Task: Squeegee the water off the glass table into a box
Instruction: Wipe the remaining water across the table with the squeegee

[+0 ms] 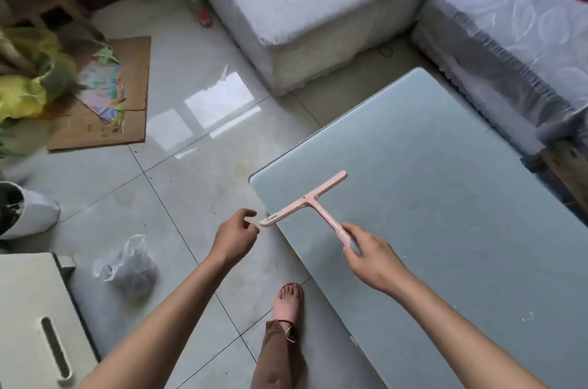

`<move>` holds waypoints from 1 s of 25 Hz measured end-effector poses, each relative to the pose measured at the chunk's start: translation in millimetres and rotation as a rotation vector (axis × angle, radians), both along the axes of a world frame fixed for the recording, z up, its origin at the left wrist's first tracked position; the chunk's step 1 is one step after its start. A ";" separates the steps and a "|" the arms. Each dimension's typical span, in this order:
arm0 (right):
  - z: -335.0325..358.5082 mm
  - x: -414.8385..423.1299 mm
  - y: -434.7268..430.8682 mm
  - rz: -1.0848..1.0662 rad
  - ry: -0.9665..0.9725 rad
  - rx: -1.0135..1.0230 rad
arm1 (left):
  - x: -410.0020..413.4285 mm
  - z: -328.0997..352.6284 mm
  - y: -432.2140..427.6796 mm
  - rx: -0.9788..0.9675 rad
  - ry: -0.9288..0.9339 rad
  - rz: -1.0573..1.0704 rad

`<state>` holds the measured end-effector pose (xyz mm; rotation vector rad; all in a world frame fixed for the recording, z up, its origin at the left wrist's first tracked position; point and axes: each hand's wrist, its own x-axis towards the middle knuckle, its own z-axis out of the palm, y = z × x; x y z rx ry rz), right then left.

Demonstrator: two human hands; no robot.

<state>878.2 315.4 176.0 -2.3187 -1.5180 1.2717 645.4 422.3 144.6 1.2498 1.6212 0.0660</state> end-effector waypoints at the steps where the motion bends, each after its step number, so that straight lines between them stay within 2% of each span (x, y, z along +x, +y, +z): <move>1: -10.9 -0.9 15.7 0.016 -0.001 -0.007 | -3.0 -14.3 14.7 0.013 0.028 -0.004; 5: -67.0 -7.3 82.7 0.039 -0.014 0.032 | -6.3 -84.3 61.4 0.070 0.149 -0.069; 9: -103.1 -28.6 121.3 0.099 -0.137 0.050 | -5.4 -132.0 77.5 0.137 0.243 -0.063; 12: -111.4 -31.8 101.1 0.117 -0.171 0.045 | -3.8 -155.3 89.5 0.218 0.276 -0.143; 16: -80.4 -4.9 42.4 0.119 -0.232 -0.105 | 1.7 -169.5 103.2 0.165 0.234 -0.263; 18: -60.5 2.5 38.2 0.176 -0.326 -0.135 | 4.8 -172.1 111.5 0.140 0.176 -0.280; 19: -55.9 3.8 48.0 0.201 -0.360 -0.099 | 7.2 -174.6 116.6 0.123 0.137 -0.238; 22: -60.9 -12.4 110.2 0.290 -0.357 0.061 | 7.9 -176.9 132.4 -0.024 -0.049 0.079; 25: -84.5 -36.3 158.8 0.316 -0.269 0.053 | 2.3 -181.4 141.4 -0.112 -0.133 0.232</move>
